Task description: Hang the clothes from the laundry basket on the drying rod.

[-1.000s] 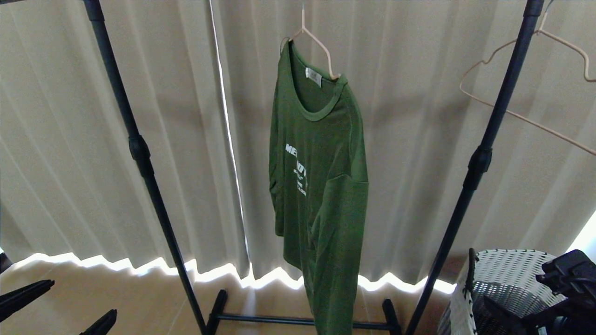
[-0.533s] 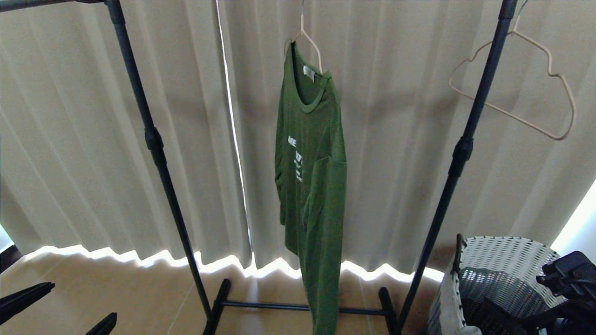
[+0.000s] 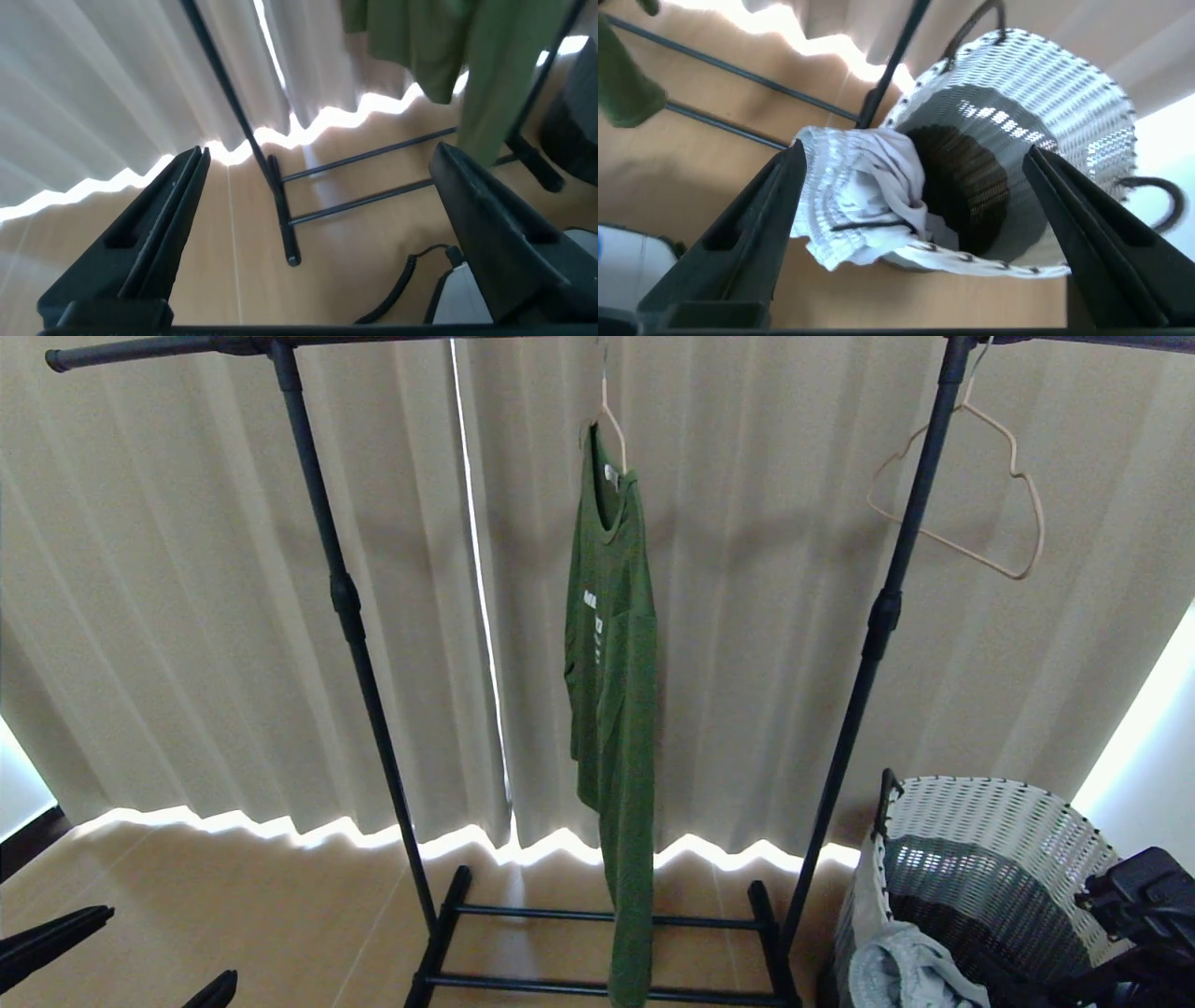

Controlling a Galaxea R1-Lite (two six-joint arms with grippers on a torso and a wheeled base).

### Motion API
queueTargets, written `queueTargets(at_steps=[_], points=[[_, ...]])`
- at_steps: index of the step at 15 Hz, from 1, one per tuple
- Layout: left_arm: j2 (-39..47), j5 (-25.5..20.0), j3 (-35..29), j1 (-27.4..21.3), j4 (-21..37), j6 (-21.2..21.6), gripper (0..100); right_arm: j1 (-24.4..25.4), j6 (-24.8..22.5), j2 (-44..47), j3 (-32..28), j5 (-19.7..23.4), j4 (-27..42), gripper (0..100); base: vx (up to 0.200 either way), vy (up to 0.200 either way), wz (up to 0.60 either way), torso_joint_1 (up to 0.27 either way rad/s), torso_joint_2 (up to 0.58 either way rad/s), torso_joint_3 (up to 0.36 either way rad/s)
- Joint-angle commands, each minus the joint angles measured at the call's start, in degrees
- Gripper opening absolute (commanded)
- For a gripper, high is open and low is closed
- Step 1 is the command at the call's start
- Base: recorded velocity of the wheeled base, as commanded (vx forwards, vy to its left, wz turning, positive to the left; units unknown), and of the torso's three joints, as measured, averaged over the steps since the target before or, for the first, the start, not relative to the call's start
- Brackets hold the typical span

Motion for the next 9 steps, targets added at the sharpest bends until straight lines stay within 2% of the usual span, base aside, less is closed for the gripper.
queueTargets(at_steps=[1,4,7,8,9], points=[[0.09,0.01,0.03,-0.02,-0.03,0.04,100,0.01,-0.19,0.10,0.16,0.00,0.00,100,0.000,0.000,0.00,0.000,0.00,0.000],[0.09,0.01,0.12,-0.02,-0.03,0.04,100,0.01,-0.28,0.19,0.07,0.00,0.00,100,0.000,0.000,0.00,0.000,0.00,0.000],[-0.17,0.01,-0.05,-0.11,-0.03,0.04,100,2.21,-0.45,-0.51,-0.19,0.27,0.00,100,0.000,0.000,0.00,0.000,0.00,0.000],[-0.26,0.01,0.12,-0.11,-0.03,0.04,100,3.53,-2.65,-0.60,-0.90,-0.08,-0.09,100,0.000,0.000,0.00,0.000,0.00,0.000],[0.00,0.01,-0.05,-0.11,-0.03,0.04,100,3.70,-7.84,-1.66,-2.57,-0.87,0.18,100,0.000,0.000,0.00,0.000,0.00,0.000]])
